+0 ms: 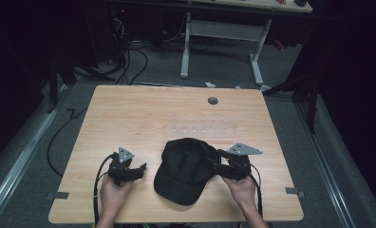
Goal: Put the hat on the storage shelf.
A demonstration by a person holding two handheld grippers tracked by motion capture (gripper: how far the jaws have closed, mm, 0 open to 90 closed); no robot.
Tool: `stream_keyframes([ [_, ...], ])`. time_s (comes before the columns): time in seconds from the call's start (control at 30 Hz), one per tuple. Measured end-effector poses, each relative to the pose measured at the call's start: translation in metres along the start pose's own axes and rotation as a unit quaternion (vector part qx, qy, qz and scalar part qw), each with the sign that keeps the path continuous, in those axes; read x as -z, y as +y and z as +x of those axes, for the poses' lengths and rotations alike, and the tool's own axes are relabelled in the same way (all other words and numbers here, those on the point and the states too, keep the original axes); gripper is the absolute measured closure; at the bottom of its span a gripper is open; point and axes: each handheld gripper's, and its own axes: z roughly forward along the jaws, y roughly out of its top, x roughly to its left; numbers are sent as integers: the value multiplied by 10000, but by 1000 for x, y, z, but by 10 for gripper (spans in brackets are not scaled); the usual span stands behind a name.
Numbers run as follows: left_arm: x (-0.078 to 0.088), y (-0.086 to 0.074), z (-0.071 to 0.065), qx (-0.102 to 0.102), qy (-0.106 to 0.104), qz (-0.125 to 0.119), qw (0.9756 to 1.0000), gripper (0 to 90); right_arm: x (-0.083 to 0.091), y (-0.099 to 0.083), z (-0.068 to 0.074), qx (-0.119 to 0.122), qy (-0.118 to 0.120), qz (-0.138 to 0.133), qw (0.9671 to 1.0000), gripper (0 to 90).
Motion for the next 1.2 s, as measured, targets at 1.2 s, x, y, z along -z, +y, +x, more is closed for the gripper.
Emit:
stream_keyframes([
  [1.2, 0, 0, 0, -7, 4, 3, 10000, 278, -35, -4, -7, -336, 250, 474, 9980, 660],
])
